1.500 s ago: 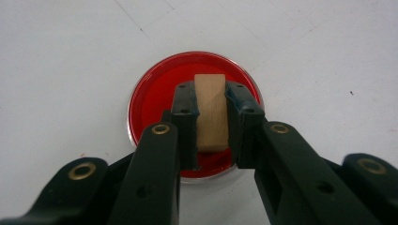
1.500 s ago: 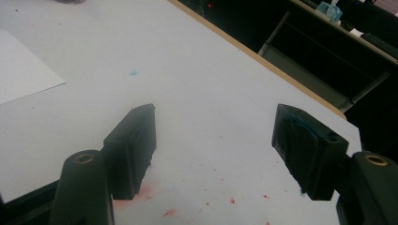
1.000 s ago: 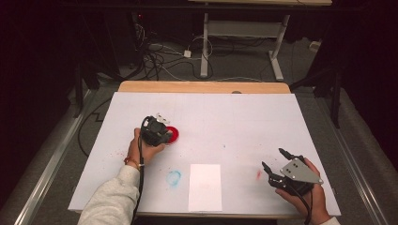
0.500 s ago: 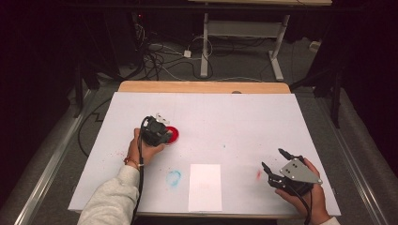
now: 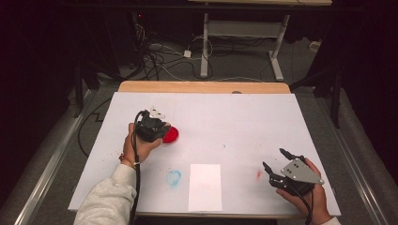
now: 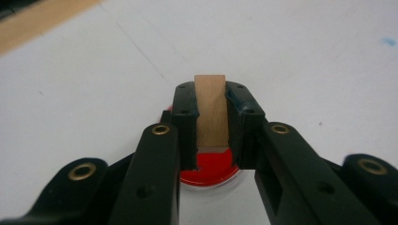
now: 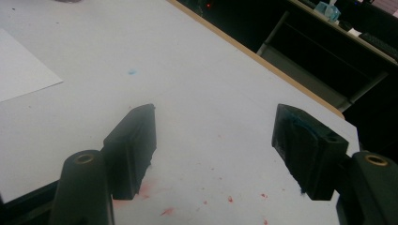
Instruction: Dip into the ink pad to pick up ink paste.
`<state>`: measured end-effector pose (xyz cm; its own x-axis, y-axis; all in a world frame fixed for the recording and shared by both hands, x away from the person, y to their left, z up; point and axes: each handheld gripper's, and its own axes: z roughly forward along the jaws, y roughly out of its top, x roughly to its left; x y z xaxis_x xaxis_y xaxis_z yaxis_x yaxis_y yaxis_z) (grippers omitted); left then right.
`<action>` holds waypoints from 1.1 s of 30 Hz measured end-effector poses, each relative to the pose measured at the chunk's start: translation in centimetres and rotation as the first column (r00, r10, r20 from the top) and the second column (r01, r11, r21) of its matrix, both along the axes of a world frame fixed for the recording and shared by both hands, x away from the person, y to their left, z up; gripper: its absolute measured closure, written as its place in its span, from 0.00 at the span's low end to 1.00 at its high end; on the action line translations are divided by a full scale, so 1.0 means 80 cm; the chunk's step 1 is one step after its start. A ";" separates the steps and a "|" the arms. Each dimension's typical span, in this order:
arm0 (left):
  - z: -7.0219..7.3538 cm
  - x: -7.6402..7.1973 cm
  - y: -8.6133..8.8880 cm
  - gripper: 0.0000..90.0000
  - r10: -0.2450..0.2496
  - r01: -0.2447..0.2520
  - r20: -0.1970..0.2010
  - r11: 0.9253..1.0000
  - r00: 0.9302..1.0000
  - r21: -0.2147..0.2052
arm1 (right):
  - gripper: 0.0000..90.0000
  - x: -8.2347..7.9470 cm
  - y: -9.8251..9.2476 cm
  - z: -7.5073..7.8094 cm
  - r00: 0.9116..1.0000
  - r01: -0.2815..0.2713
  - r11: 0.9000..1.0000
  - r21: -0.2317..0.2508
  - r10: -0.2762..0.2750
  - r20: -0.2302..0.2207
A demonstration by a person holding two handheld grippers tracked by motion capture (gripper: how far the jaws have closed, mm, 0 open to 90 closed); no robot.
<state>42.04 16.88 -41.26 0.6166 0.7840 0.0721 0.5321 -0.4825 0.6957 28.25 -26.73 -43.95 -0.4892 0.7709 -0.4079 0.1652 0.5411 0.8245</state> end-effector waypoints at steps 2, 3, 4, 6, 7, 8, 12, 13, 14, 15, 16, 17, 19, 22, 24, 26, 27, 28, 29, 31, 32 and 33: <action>0.016 -0.008 0.004 0.82 -0.004 0.005 0.032 1.000 0.999 -0.021 | 0.35 -0.001 0.001 0.000 1.000 0.001 1.000 0.001 -0.001 0.002; 0.023 -0.012 0.005 0.82 -0.006 0.008 0.048 0.999 0.999 -0.033 | 0.35 -0.001 0.001 0.000 1.000 0.001 1.000 0.001 -0.001 0.003; 0.030 -0.016 0.006 0.82 -0.008 0.010 0.063 0.999 0.998 -0.041 | 0.35 -0.001 0.001 0.001 1.000 0.000 1.000 0.000 0.000 0.003; 0.043 -0.023 0.009 0.82 -0.013 0.019 0.087 0.998 0.996 -0.061 | 0.35 -0.001 0.001 0.000 1.000 0.000 1.000 -0.001 0.000 0.003; 0.048 -0.026 0.009 0.82 -0.020 0.026 0.098 0.997 0.995 -0.067 | 0.35 -0.001 0.001 0.001 1.000 -0.001 1.000 -0.003 0.001 0.002; 0.052 -0.029 0.009 0.82 -0.020 0.028 0.109 0.997 0.994 -0.074 | 0.35 -0.001 0.001 0.001 1.000 -0.001 1.000 -0.001 0.001 0.003; 0.061 -0.036 0.008 0.82 -0.031 0.041 0.127 0.996 0.991 -0.076 | 0.35 -0.001 0.001 0.001 1.000 -0.002 1.000 0.001 0.002 0.003; 0.061 -0.036 0.007 0.82 -0.036 0.046 0.128 0.996 0.991 -0.076 | 0.35 -0.001 0.001 0.001 1.000 -0.002 1.000 0.002 0.002 0.003; 0.060 -0.035 0.006 0.82 -0.041 0.050 0.124 0.996 0.991 -0.072 | 0.35 -0.001 0.001 0.001 1.000 -0.002 1.000 0.001 0.002 0.002; 0.059 -0.035 0.005 0.82 -0.041 0.050 0.122 0.996 0.992 -0.071 | 0.35 -0.001 0.001 0.001 1.000 -0.003 1.000 0.000 0.003 0.003; 0.057 -0.034 0.005 0.82 -0.041 0.049 0.116 0.996 0.992 -0.070 | 0.35 -0.001 0.001 0.001 1.000 -0.003 1.000 0.000 0.003 0.003; 0.055 -0.032 0.004 0.82 -0.042 0.049 0.112 0.997 0.993 -0.067 | 0.35 -0.001 0.001 0.001 1.000 -0.003 1.000 0.001 0.003 0.003; 0.050 -0.029 0.004 0.82 -0.045 0.051 0.100 0.997 0.994 -0.059 | 0.35 -0.001 0.001 0.001 1.000 -0.002 1.000 0.000 0.002 0.003; 0.043 -0.025 0.003 0.82 -0.042 0.047 0.083 0.997 0.996 -0.056 | 0.35 -0.001 0.001 0.001 1.000 -0.001 1.000 0.000 0.001 0.003; 0.038 -0.021 0.003 0.82 -0.044 0.048 0.072 0.997 0.996 -0.056 | 0.35 -0.001 0.001 0.001 1.000 -0.001 1.000 0.000 0.001 0.002; 0.032 -0.018 0.002 0.82 -0.042 0.046 0.061 0.998 0.997 -0.052 | 0.35 -0.001 0.001 0.000 1.000 -0.001 1.000 0.000 0.001 0.002; 0.030 -0.016 0.001 0.82 -0.044 0.047 0.054 0.998 0.998 -0.046 | 0.35 -0.001 0.001 0.000 1.000 -0.001 1.000 -0.001 0.001 0.001; 0.027 -0.014 0.000 0.82 -0.044 0.046 0.049 0.998 0.998 -0.040 | 0.35 -0.001 0.001 0.000 1.000 -0.002 1.000 -0.003 0.002 0.002; 0.024 -0.012 0.000 0.82 -0.043 0.045 0.042 0.998 0.998 -0.040 | 0.35 -0.001 0.001 0.000 1.000 -0.002 1.000 -0.003 0.002 0.002; 0.018 -0.009 -0.001 0.82 -0.044 0.045 0.030 0.998 0.999 -0.032 | 0.35 -0.001 0.001 0.000 1.000 -0.001 1.000 -0.002 0.001 0.000; 0.016 -0.007 -0.001 0.82 -0.040 0.041 0.024 0.999 0.999 -0.034 | 0.35 -0.001 0.001 0.000 1.000 -0.002 1.000 -0.002 0.002 0.001; 0.014 -0.006 -0.001 0.82 -0.040 0.040 0.019 0.999 0.999 -0.031 | 0.35 -0.001 0.001 0.000 1.000 -0.002 1.000 -0.002 0.002 0.001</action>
